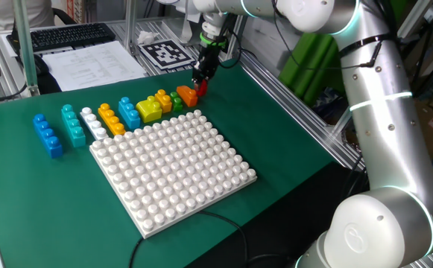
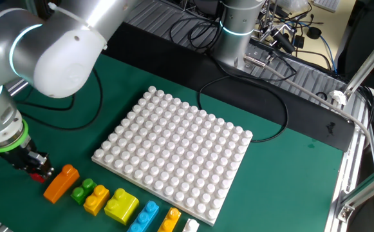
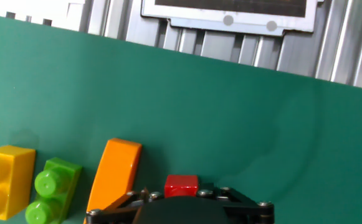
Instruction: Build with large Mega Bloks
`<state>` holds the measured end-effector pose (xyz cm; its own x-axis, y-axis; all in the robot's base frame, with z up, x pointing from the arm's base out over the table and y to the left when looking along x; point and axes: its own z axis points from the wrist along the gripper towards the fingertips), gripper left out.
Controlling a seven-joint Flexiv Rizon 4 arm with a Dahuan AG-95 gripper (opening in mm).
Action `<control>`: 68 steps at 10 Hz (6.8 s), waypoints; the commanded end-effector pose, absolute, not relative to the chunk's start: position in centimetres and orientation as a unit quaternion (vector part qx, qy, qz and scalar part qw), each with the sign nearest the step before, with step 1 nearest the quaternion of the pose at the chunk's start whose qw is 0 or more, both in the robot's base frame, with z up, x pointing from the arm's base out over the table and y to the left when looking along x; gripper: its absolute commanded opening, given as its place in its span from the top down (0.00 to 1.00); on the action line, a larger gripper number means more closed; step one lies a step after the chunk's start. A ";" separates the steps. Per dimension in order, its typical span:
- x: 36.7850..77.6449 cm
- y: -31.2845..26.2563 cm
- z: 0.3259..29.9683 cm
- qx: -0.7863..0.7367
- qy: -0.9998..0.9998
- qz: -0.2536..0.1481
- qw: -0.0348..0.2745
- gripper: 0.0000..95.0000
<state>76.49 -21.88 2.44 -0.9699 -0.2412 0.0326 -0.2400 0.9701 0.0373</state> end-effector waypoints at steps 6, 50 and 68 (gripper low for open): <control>76.0 -22.3 6.6 0.122 -0.991 -0.029 0.056 1.00; 64.2 -10.3 8.8 0.024 -0.995 -0.030 0.088 1.00; 60.1 -10.7 7.8 0.057 -0.991 -0.019 0.116 1.00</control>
<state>60.09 -10.64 7.79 -0.9678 -0.1147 0.2242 -0.1060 0.9931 0.0508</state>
